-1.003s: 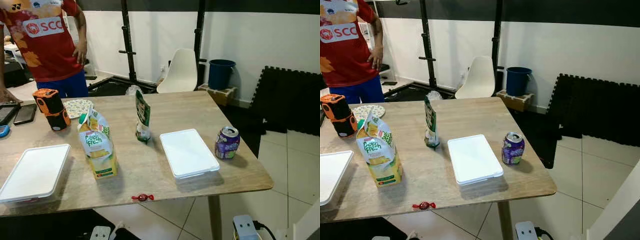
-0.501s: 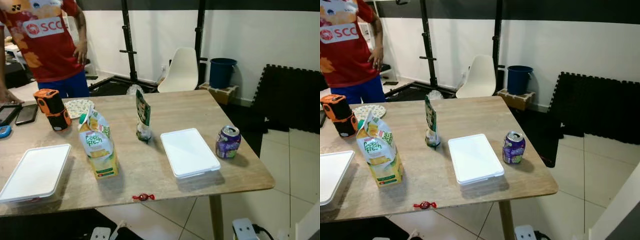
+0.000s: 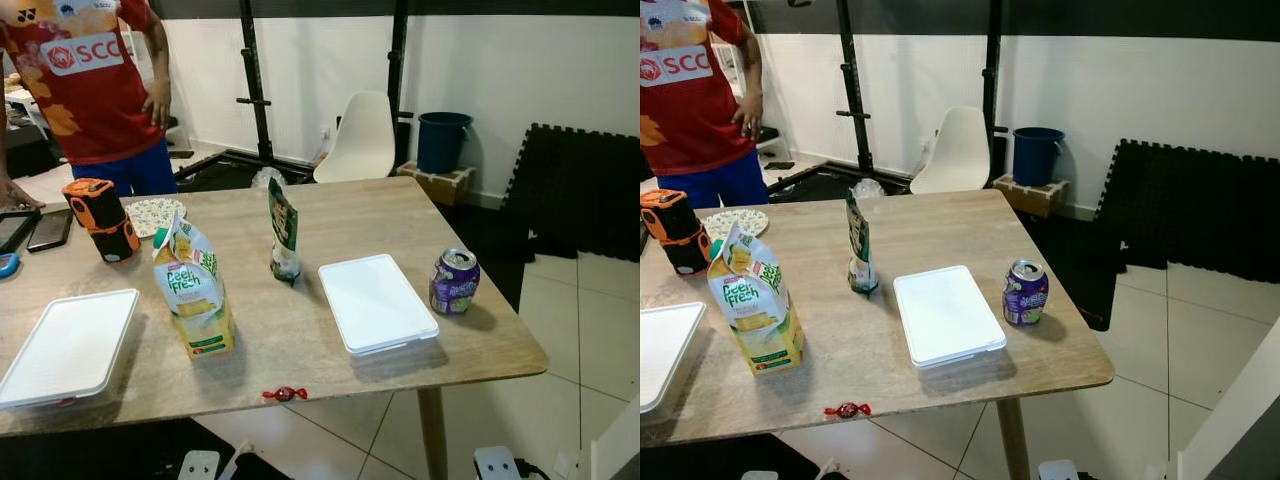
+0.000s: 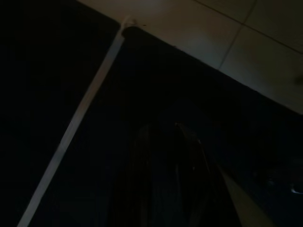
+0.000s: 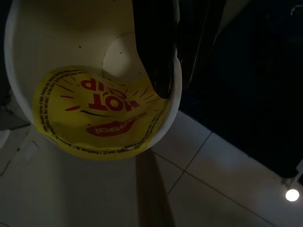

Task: Restocking fridge

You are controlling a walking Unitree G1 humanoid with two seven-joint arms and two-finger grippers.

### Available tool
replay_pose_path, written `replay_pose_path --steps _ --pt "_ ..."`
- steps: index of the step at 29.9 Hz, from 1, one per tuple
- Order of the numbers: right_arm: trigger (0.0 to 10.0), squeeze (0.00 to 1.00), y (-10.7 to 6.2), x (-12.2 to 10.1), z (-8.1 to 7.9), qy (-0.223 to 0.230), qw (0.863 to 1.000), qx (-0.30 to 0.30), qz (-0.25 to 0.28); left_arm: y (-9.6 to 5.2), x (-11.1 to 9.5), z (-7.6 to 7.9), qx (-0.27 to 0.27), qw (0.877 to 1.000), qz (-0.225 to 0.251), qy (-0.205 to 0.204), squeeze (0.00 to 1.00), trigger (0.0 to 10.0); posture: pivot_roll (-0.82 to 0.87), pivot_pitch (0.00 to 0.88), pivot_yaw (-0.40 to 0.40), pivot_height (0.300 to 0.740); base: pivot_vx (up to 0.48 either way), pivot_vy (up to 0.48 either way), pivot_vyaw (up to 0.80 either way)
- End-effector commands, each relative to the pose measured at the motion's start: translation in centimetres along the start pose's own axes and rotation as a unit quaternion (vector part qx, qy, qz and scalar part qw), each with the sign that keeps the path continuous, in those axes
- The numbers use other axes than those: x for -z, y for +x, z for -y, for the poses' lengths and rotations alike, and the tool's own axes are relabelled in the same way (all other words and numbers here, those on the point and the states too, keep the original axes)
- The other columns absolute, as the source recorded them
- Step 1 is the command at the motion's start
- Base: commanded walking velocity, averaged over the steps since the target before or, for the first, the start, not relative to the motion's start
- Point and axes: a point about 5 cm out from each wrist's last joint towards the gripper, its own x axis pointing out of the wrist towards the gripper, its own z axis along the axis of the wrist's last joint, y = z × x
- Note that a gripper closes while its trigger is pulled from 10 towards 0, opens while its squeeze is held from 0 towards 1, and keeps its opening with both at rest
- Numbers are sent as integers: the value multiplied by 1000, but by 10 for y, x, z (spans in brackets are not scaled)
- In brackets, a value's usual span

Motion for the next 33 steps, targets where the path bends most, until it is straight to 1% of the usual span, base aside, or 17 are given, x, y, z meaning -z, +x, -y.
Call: replay_pose_path --steps 1,6,9,11,13,15,17,19,20,22,25,27,28,29,30,32,33 --pt "10000 0 -1 5 -3 -10 1000 -7 -7 -1 4 -2 -7 1000 -6 -10 0 10000 -32 109 50 740 0 0 0" --pt "10000 0 -1 2 -3 1 1000 -3 -1 -1 4 -1 -1 1000 -8 -1 0 10000 -28 102 34 740 0 0 0" --pt "10000 0 -1 4 -3 -9 1000 -6 -6 -1 6 -3 -11 1000 -11 -11 0 10000 -24 103 48 740 0 0 0" --pt "10000 0 0 -1 1 10 1000 3 1 -1 5 -1 -1 1000 -9 -3 0 10000 -22 98 32 740 0 0 0" --pt "10000 0 1 -1 0 -3 1000 -2 -3 -1 5 -2 -11 1000 -12 -2 0 10000 -22 99 29 740 0 0 0" --pt "10000 0 1 0 -2 -15 1000 -9 -7 -1 5 -2 -15 1000 -13 -4 0 10000 -28 102 48 740 0 0 0" --pt "10000 0 1 -4 1 10 1000 3 4 0 3 2 2 1000 -6 -2 0 10000 -33 102 44 740 0 0 0" --pt "10000 0 2 -6 3 22 1000 7 8 1 1 4 5 1000 -5 1 0 10000 -32 103 29 740 0 0 0" --pt "10000 0 1 -4 2 8 1000 1 3 1 1 4 -3 1000 -7 -2 0 10000 -32 107 38 740 0 0 0" --pt "10000 0 1 -3 1 0 1000 -1 0 1 1 4 -2 1000 -6 -7 0 10000 -34 108 41 740 0 0 0" --pt "10000 0 0 -3 5 19 1000 9 5 1 0 7 9 1000 -4 0 0 10000 -31 99 21 740 0 0 0" --pt "10000 0 0 -2 5 15 1000 7 2 1 0 7 4 1000 -3 -2 0 10000 -30 101 20 740 0 0 0" --pt "10000 0 -1 1 4 3 1000 2 -5 1 1 7 -4 1000 -3 -11 0 10000 -25 108 31 740 0 0 0" --pt "10000 0 -1 1 4 3 1000 2 -5 1 1 7 -4 1000 -3 -11 0 10000 -25 108 31 740 0 0 0" --pt "10000 0 -1 1 4 -5 1000 1 -6 1 1 6 -4 1000 0 -24 0 10000 -44 112 47 740 0 0 0" --pt "10000 0 0 -2 6 24 1000 14 5 1 1 8 9 1000 -2 -12 0 10000 -44 106 32 740 0 0 0" --pt "10000 0 0 -3 6 29 999 14 6 1 1 8 9 1000 -4 -2 0 10000 -37 105 27 740 0 0 0"
